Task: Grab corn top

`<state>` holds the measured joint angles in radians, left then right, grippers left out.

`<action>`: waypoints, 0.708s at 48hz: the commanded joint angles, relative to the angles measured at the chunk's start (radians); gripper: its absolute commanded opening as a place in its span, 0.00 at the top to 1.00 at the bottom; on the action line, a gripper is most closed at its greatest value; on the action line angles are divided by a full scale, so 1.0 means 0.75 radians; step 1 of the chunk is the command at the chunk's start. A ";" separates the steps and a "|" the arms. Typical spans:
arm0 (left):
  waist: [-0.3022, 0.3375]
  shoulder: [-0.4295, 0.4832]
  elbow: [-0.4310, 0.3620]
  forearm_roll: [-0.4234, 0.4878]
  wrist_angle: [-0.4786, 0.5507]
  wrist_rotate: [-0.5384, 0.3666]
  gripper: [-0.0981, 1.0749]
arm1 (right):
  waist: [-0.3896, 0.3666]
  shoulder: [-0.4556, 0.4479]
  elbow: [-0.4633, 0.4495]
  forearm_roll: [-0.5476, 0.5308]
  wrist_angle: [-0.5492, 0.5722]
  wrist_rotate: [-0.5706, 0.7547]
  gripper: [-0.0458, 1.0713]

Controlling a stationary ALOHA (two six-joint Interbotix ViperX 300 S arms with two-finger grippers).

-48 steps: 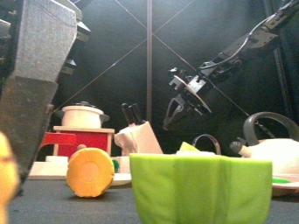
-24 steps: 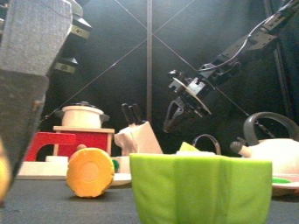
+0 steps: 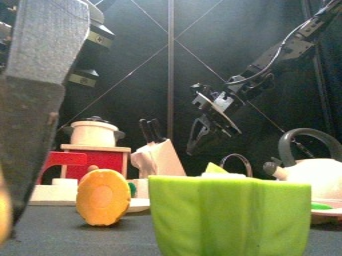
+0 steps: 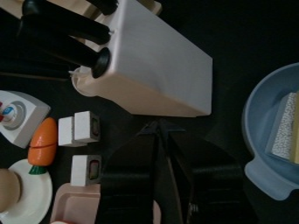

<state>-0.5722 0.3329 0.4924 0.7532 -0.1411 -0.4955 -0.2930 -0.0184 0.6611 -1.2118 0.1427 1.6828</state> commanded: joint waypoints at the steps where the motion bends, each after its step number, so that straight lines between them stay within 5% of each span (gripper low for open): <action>1: 0.018 -0.014 -0.033 0.004 -0.012 0.002 0.17 | -0.002 -0.020 -0.031 -0.004 -0.004 -0.002 0.48; 34: 0.041 -0.031 -0.018 -0.018 0.008 0.000 0.27 | -0.002 -0.018 -0.031 -0.002 -0.004 -0.002 0.48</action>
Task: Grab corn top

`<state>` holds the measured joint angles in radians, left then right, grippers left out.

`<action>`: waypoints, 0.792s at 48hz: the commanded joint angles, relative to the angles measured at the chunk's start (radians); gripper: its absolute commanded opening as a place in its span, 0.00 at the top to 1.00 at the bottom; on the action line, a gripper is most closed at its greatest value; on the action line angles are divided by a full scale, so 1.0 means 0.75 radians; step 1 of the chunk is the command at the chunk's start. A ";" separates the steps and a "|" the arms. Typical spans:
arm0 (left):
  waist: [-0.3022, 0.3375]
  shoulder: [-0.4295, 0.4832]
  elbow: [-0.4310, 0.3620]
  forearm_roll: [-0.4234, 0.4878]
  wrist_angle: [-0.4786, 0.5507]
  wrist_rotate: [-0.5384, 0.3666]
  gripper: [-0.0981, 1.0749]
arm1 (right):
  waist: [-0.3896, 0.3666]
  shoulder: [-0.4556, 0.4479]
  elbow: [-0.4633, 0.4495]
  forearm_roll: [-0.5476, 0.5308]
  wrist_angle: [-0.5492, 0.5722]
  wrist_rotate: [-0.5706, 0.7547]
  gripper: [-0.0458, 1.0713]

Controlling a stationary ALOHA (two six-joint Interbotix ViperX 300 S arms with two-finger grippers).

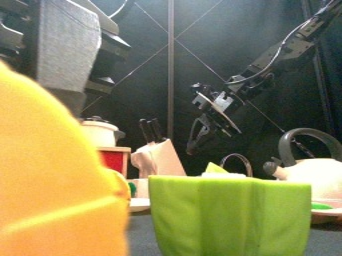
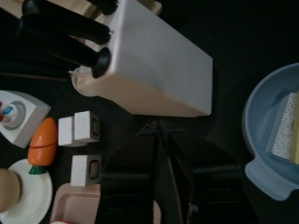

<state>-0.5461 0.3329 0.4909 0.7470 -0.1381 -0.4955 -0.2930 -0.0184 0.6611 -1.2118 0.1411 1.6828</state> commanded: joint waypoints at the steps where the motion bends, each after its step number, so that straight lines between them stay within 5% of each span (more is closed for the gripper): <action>1: 0.006 -0.033 -0.014 -0.010 0.006 0.000 0.27 | -0.002 -0.018 -0.031 -0.002 -0.002 -0.002 0.48; 26: 0.010 -0.115 0.047 -0.074 0.106 -0.002 0.26 | 0.002 -0.018 -0.033 -0.002 -0.002 -0.002 0.48; 38: 0.016 -0.121 0.031 -0.215 0.104 -0.002 0.20 | 0.004 -0.016 -0.035 -0.002 -0.002 -0.002 0.48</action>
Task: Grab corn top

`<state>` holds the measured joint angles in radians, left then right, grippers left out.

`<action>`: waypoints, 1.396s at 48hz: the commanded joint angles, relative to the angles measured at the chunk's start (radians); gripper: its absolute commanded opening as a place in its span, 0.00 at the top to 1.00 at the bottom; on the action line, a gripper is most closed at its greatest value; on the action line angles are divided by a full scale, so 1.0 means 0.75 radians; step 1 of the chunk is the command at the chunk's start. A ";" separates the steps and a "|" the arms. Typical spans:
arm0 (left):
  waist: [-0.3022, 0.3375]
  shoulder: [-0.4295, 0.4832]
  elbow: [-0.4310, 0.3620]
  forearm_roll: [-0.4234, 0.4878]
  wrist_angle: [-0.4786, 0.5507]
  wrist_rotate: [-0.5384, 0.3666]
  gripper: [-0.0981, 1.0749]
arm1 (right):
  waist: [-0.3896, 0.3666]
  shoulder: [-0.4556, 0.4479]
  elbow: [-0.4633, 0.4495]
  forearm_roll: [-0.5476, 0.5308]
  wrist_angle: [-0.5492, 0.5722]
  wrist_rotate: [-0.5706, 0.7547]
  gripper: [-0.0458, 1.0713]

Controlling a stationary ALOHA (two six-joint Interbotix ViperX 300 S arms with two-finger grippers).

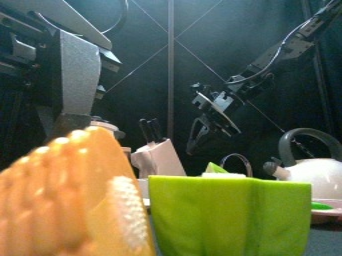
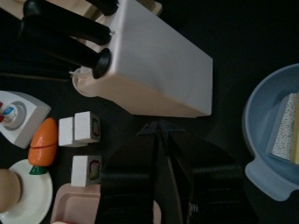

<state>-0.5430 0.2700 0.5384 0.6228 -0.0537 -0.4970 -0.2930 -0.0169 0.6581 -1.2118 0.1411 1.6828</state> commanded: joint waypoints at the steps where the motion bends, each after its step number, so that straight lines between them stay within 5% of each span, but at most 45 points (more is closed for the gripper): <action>1: 0.016 -0.035 -0.033 -0.061 -0.008 0.000 0.19 | 0.004 -0.020 -0.031 -0.002 -0.002 -0.002 0.48; 13: 0.072 0.000 -0.059 -0.229 -0.006 0.002 0.09 | 0.002 -0.008 -0.033 -0.002 -0.004 -0.002 0.48; 67: 0.143 0.096 -0.119 -0.638 0.002 -0.002 0.11 | 0.006 0.018 -0.039 -0.002 -0.002 0.000 0.48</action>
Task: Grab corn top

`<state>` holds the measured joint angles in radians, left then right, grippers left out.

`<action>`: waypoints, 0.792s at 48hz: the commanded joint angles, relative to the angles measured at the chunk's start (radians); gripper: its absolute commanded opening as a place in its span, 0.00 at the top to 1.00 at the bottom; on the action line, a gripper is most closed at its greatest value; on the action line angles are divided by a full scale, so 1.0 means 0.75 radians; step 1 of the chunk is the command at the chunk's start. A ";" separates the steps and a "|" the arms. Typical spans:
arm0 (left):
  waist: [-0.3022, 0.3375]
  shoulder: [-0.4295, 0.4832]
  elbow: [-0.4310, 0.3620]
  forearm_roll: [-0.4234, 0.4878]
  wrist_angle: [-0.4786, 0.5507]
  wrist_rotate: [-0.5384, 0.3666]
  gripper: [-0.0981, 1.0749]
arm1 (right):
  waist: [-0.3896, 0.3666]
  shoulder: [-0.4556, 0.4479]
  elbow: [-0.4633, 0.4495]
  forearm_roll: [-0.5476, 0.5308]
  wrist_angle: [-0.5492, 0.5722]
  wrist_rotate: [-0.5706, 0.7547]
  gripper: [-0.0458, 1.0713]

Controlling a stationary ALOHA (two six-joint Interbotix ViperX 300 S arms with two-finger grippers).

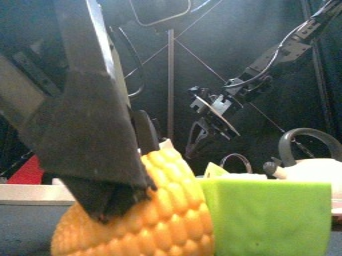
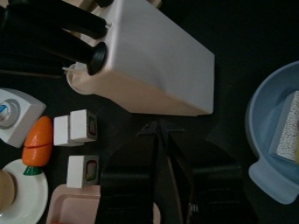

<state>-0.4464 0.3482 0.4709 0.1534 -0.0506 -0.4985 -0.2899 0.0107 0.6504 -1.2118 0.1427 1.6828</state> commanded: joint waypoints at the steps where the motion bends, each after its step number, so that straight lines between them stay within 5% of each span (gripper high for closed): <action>1: 0.014 -0.008 -0.029 -0.018 -0.002 0.002 0.11 | 0.000 -0.018 -0.029 -0.002 -0.004 0.000 0.48; 20: 0.020 -0.051 0.000 -0.020 0.043 0.004 0.28 | 0.010 -0.018 -0.043 -0.002 -0.004 -0.004 0.48; 38: 0.037 -0.407 0.149 0.243 0.309 0.004 0.30 | 0.057 -0.059 -0.065 0.080 -0.029 0.008 0.48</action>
<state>-0.4295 0.1227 0.5798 0.2654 0.1549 -0.4939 -0.2577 0.0092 0.6289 -1.1827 0.1381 1.6874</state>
